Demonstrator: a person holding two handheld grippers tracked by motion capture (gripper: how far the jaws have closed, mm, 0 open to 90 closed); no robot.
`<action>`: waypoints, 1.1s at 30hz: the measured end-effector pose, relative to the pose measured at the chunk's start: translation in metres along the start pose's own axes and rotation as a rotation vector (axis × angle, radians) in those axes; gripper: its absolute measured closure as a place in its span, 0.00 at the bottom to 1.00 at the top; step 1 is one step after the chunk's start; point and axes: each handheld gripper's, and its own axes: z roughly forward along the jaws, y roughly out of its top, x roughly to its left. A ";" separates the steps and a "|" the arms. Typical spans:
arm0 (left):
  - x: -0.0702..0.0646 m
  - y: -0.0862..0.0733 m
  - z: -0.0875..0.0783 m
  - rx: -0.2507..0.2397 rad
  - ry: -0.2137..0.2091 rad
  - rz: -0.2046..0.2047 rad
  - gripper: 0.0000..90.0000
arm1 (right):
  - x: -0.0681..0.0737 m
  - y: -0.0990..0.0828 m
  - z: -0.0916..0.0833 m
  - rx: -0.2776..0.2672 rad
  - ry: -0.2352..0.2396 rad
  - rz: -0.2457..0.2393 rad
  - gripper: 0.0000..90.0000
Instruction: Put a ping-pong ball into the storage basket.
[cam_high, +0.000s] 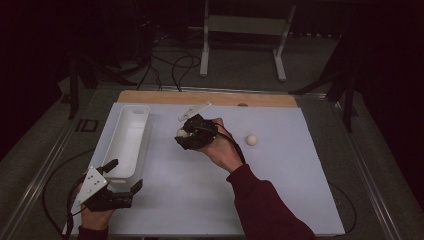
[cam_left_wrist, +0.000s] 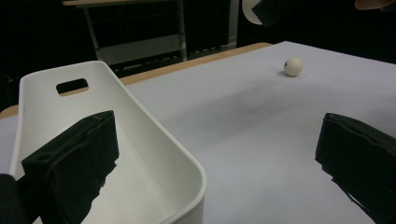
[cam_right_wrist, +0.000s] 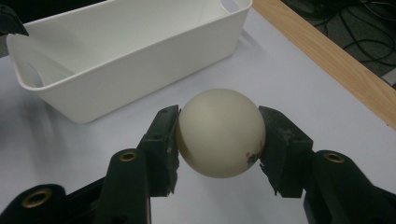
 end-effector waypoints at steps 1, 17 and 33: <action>0.000 0.000 0.000 0.000 -0.001 0.001 0.00 | 0.000 0.000 0.000 0.000 0.001 0.001 0.56; 0.000 0.000 0.000 0.000 -0.004 0.002 0.00 | 0.005 0.005 0.006 0.000 0.001 -0.001 0.56; -0.001 0.000 0.001 0.001 -0.005 0.002 0.00 | 0.010 0.011 0.010 -0.014 0.012 -0.003 0.56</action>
